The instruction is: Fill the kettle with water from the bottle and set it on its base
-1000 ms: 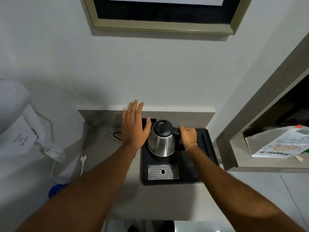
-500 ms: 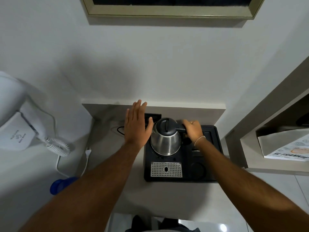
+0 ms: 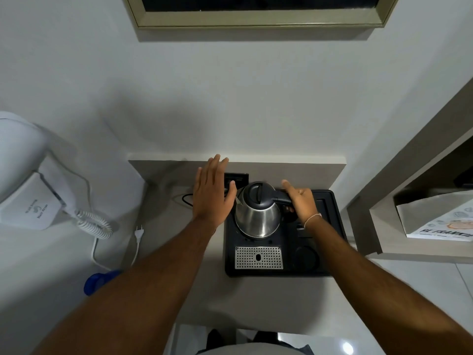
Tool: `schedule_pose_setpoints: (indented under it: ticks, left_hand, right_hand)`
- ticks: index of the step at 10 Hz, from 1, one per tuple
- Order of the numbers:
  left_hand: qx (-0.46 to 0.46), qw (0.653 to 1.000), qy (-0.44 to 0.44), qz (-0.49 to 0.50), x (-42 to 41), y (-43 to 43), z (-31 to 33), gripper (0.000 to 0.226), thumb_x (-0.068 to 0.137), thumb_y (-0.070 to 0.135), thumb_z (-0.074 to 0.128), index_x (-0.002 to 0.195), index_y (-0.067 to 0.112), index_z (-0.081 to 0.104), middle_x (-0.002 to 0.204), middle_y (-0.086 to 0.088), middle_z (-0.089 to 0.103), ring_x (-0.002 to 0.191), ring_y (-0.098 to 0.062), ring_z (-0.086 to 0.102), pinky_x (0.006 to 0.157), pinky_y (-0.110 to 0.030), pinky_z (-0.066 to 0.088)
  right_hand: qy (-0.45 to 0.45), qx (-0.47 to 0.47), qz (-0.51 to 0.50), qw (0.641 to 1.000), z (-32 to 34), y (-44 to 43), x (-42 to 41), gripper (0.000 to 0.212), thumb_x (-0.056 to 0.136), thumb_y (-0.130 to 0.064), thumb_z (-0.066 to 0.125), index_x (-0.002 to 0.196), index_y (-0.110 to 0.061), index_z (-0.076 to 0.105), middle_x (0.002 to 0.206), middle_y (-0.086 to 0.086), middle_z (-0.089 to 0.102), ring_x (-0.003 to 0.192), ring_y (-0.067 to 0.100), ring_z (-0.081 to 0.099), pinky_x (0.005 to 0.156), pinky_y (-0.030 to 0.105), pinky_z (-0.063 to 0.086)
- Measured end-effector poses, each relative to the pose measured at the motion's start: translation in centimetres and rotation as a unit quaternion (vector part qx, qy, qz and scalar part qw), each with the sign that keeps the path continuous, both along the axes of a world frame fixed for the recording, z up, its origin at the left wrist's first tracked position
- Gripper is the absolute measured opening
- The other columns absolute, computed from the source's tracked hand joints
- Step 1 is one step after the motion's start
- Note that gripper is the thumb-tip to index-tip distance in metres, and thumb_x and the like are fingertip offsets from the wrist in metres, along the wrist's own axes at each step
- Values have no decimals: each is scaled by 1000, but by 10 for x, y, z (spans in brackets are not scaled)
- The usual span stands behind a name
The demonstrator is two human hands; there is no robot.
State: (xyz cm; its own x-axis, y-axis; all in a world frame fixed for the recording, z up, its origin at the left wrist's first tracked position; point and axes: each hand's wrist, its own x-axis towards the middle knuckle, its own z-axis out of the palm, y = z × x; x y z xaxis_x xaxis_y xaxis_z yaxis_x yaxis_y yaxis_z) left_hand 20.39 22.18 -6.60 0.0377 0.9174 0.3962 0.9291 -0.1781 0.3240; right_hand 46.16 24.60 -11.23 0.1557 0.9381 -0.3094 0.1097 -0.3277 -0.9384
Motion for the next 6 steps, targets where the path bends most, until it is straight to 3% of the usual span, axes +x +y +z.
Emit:
schedule_pose_setpoints:
  ticks: [1, 2, 3, 4, 5, 6]
  left_hand:
    - [-5, 1000, 4, -3, -3, -3, 1, 63, 105, 30, 56, 163, 14, 37, 172, -9, 37, 165, -26, 27, 135, -52, 19]
    - [-12, 1000, 3, -13, -3, -5, 3, 63, 105, 30, 56, 163, 13, 38, 172, -10, 38, 164, -27, 28, 135, -53, 19]
    - [-15, 1000, 6, -15, -2, -3, 3, 62, 104, 31, 55, 162, 14, 40, 172, -9, 39, 164, -26, 28, 135, -51, 18]
    - [-1, 1000, 4, -10, 0, -1, 12, 61, 104, 31, 54, 161, 15, 42, 171, -9, 40, 163, -27, 30, 135, -50, 19]
    - [34, 999, 15, -18, -2, 2, 23, 60, 104, 32, 54, 160, 13, 45, 170, -11, 42, 162, -30, 33, 133, -53, 23]
    - [57, 998, 27, -12, -2, 10, 43, 62, 106, 37, 52, 163, 16, 42, 173, -9, 38, 164, -29, 30, 133, -53, 22]
  right_hand:
    - [-17, -31, 30, 999, 8, 1, 0, 67, 86, -57, 80, 46, -16, 45, 45, 8, 46, 39, 17, 44, 50, 23, 42]
    - [-52, -70, 79, 993, 19, 1, 6, 68, 78, -72, 78, 47, -18, 51, 46, 8, 52, 42, 17, 51, 53, 22, 46]
    - [-64, -94, 98, 989, 26, -1, 8, 66, 73, -77, 78, 51, -18, 57, 48, 5, 58, 42, 13, 56, 50, 18, 48]
    - [-94, -59, 69, 991, 33, -4, 5, 62, 75, -67, 84, 55, -16, 56, 55, 8, 56, 50, 17, 53, 60, 27, 47]
    - [-205, 13, 72, 976, 38, -10, 3, 58, 79, -66, 81, 66, -13, 60, 64, 5, 61, 63, 20, 57, 69, 35, 52]
    - [-361, 85, 96, 924, 66, -9, -6, 53, 86, -73, 67, 98, -22, 75, 101, 1, 78, 97, 25, 71, 92, 43, 57]
